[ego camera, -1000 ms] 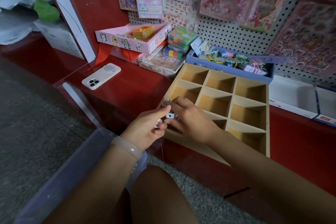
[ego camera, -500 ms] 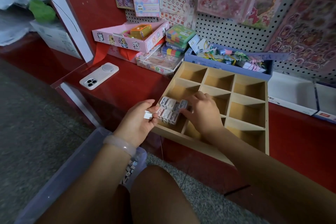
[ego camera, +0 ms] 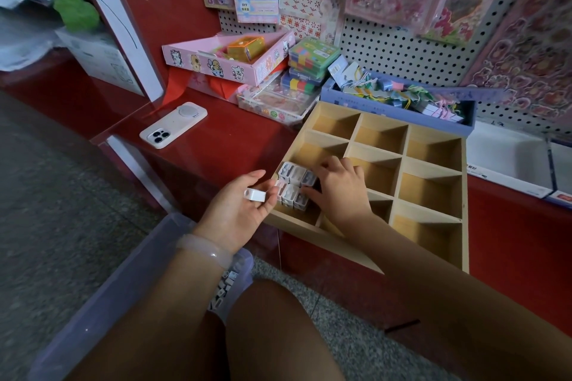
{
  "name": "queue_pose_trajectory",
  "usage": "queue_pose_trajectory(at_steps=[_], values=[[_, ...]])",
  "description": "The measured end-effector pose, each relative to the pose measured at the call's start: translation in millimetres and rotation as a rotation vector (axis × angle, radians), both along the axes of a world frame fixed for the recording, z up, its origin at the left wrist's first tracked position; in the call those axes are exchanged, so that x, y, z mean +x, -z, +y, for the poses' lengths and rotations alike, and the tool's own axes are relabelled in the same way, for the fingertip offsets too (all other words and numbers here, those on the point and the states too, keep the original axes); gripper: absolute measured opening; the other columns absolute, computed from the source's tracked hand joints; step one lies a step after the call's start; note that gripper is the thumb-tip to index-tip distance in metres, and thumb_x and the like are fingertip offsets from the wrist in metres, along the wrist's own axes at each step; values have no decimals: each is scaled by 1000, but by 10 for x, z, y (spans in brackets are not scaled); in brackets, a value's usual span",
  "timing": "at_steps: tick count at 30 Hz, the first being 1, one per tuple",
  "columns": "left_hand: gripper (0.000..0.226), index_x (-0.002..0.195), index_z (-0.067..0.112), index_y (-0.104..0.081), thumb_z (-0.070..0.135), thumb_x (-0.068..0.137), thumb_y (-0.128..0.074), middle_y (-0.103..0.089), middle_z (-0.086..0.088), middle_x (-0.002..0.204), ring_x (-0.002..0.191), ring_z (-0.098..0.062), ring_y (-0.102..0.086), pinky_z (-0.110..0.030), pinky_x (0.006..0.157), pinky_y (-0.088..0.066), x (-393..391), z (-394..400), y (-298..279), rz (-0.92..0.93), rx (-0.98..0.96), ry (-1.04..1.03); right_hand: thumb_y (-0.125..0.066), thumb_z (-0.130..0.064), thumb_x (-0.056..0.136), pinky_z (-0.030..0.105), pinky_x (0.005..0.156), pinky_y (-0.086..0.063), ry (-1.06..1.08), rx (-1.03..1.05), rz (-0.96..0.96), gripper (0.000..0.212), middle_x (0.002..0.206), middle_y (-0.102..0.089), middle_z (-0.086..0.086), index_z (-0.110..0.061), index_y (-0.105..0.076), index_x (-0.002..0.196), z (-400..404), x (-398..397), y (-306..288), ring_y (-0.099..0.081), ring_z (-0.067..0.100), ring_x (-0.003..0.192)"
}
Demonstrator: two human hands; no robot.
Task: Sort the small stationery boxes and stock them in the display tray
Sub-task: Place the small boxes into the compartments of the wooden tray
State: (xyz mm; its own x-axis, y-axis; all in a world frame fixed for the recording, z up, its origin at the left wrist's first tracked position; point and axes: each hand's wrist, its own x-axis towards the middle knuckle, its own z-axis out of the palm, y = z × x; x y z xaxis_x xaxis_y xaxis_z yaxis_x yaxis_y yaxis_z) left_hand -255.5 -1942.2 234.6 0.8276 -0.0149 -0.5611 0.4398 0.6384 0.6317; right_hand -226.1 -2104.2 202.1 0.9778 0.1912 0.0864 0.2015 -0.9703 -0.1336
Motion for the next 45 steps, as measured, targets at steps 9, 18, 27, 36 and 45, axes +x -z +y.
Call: queue_pose_trajectory(at_steps=[9,18,27,36,45], values=[[13,96,0,-58,6,95,-47,-60,-17,86,75,-20,-60,-28,72,-56,-43,-3,-23,14,-52,-33,-44,-44,95,37,96,-31,-11,60,18,45,131,-47,4,-18,-50,130,-20,-13,-15,-39,24,119],[20,103,-2,-56,10,98,-42,-58,-25,109,102,-30,-59,-41,97,-46,-84,-14,-74,-14,-125,-41,-54,-36,92,39,88,-40,-74,322,-123,39,114,-57,7,-15,-58,123,24,-106,-57,-51,28,108],[38,114,10,-54,35,103,-27,-55,-10,86,63,-3,-58,-13,64,-51,-110,-115,-51,-27,-69,9,-68,-29,84,11,76,-35,-398,614,61,32,102,-67,5,-11,-68,110,343,-253,-200,-58,12,92],[49,137,7,-42,37,102,-28,-56,-20,116,106,-28,-56,-43,84,-46,-97,44,-49,-57,-88,3,-69,-6,78,5,82,-38,-383,690,25,27,94,-59,-19,-12,-68,104,217,-263,-173,-53,2,92],[44,130,7,-49,35,102,-28,-50,-22,130,129,-31,-44,-45,98,-37,-74,170,9,-75,-89,-56,-69,-12,82,17,81,-47,-273,643,70,31,105,-69,2,-12,-64,112,241,-289,-159,-64,10,93]])
